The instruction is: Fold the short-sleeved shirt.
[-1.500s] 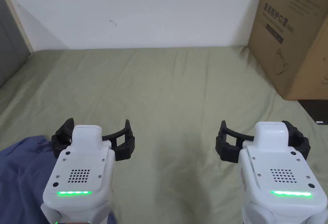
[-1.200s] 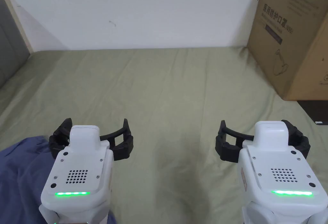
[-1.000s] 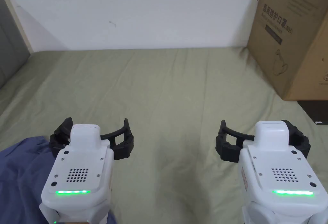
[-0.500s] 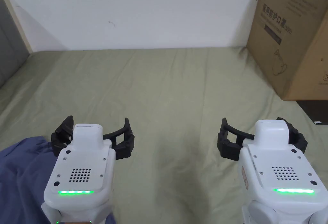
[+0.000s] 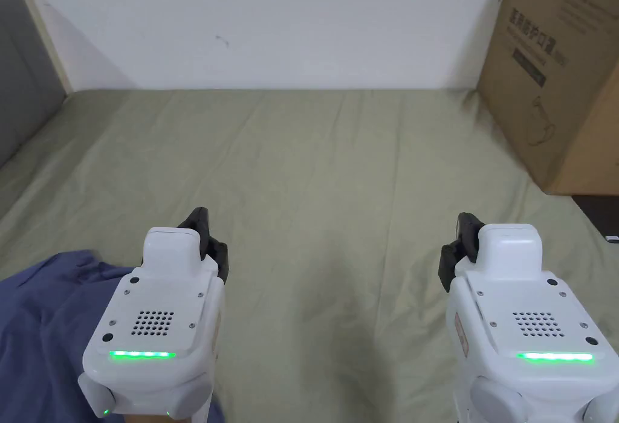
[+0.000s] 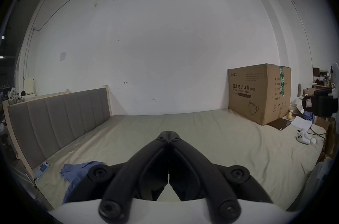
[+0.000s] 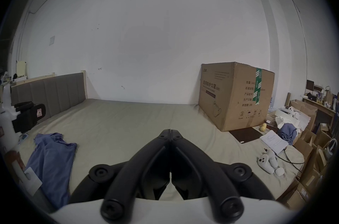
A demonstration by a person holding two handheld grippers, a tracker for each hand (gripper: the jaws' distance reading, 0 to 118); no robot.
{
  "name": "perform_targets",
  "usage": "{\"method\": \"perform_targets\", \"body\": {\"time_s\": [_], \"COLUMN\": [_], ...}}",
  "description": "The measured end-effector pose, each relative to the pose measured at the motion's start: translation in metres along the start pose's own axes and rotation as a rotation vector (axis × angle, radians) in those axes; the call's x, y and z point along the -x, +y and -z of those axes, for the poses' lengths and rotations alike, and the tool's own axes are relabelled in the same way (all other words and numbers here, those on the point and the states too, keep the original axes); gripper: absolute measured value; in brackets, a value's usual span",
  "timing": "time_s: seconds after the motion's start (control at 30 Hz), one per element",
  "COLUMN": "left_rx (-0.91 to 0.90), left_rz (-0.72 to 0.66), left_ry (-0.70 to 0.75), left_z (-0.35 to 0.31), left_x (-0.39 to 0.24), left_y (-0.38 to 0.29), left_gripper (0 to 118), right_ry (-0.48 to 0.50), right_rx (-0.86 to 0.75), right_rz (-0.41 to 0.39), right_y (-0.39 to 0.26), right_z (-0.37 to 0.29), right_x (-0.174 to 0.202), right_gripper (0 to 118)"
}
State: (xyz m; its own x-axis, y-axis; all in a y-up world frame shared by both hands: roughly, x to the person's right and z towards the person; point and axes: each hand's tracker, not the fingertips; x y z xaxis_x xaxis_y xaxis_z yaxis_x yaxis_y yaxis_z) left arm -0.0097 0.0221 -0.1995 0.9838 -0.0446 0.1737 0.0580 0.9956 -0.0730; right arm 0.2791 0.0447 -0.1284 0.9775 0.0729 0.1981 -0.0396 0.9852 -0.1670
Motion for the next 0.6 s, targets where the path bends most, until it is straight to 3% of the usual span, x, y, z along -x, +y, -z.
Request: {"method": "perform_targets", "body": {"time_s": [0.2, 0.6], "left_rx": [0.027, 0.082], "left_rz": [-0.021, 0.027], "left_ry": [0.163, 0.489], "left_z": [-0.022, -0.100], "left_x": [0.058, 0.185], "left_y": [-0.007, -0.021], "left_gripper": [0, 0], "right_ry": [0.148, 0.483], "right_rx": [-0.008, -0.027], "right_rz": [-0.023, -0.041], "right_y": [0.005, 0.012], "right_z": [0.015, 0.018], "right_x": [0.049, 0.186], "right_gripper": [0, 0]}}
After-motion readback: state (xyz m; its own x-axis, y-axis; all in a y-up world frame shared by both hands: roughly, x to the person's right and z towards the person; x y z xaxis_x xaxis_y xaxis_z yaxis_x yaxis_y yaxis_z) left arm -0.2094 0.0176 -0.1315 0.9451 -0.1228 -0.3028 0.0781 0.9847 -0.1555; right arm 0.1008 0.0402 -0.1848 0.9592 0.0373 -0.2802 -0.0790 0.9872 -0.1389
